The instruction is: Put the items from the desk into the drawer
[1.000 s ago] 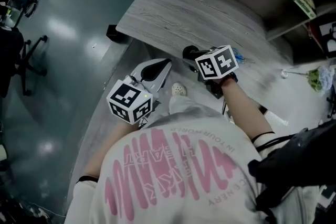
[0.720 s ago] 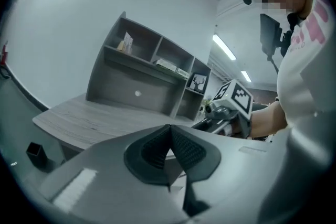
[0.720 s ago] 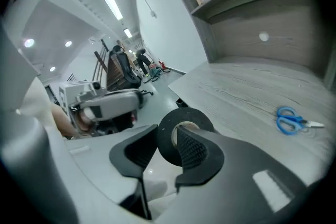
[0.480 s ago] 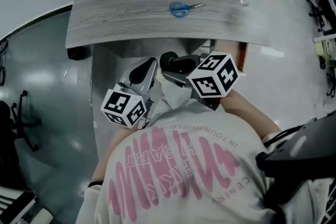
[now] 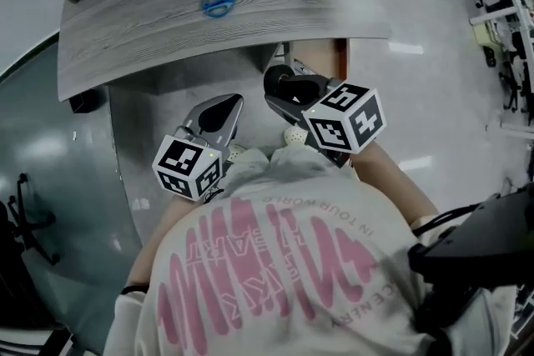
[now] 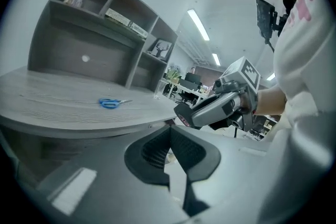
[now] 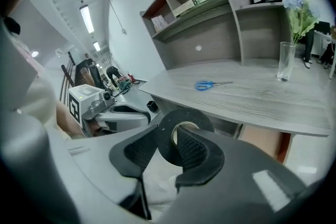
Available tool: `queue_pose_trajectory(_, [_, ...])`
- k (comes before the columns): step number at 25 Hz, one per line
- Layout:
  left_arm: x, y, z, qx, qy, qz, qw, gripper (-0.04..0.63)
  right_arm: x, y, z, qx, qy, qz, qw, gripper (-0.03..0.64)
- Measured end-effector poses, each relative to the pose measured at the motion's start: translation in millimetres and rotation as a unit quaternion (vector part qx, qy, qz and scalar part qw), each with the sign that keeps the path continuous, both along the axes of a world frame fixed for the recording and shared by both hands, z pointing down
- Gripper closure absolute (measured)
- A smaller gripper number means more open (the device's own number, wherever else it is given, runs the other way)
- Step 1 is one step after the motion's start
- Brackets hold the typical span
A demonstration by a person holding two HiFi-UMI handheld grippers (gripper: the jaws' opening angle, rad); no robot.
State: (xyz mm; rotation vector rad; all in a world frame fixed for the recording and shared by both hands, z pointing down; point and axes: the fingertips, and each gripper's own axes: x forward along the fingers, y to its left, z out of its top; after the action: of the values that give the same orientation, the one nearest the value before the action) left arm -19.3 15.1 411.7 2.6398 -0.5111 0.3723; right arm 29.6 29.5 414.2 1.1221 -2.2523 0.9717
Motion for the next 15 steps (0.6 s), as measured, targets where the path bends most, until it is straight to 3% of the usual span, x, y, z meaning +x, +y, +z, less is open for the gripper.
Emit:
queue_pose_trajectory(7, [48, -9, 1, -0.009, -0.012, -0.029, 0.9995, 0.575, 64, 10, 23, -0.025, -0.010, 0.009, 1.000, 0.499])
queue_pose_trajectory(15, [108, -7, 35, -0.034, -0.055, -0.054, 0.9964, 0.575, 140, 11, 81, -0.057, 0.005, -0.008, 0.998, 0.499])
